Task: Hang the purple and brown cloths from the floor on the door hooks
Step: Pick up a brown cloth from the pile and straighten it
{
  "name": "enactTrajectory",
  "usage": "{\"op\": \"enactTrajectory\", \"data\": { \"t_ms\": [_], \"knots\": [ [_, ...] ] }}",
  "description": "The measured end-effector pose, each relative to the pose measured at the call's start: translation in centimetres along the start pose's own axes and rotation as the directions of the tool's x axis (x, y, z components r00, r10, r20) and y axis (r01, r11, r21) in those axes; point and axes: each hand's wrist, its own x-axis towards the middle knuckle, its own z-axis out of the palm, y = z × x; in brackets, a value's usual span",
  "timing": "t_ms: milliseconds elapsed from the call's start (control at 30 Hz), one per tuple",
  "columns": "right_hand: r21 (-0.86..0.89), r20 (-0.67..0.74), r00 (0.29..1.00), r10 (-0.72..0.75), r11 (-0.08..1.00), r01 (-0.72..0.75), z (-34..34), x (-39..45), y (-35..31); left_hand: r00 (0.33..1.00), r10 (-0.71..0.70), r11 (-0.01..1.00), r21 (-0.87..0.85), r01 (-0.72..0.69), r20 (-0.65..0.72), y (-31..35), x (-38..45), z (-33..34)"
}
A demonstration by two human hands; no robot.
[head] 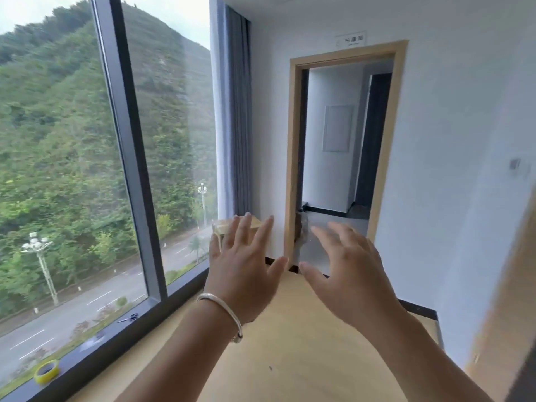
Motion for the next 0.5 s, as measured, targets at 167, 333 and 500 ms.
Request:
{"op": "enactTrajectory", "data": {
  "t_ms": [167, 333, 500],
  "knots": [
    [-0.075, -0.026, 0.993, 0.113, 0.991, -0.114, -0.3, 1.1, 6.5, 0.993, 0.112, 0.993, -0.045, -0.111, 0.025, 4.1, 4.5, 4.8],
    [-0.126, -0.034, 0.979, 0.203, 0.971, -0.206, 1.1, 3.1, 12.5, 0.976, 0.212, 0.974, -0.098, -0.206, 0.051, 7.5, 9.6, 10.0],
    [-0.170, -0.047, 0.963, 0.266, 0.948, -0.270, 3.8, 8.0, 17.9, 0.960, 0.274, 0.954, -0.140, -0.263, 0.063, 9.1, 16.1, 15.6]
  ]
}}
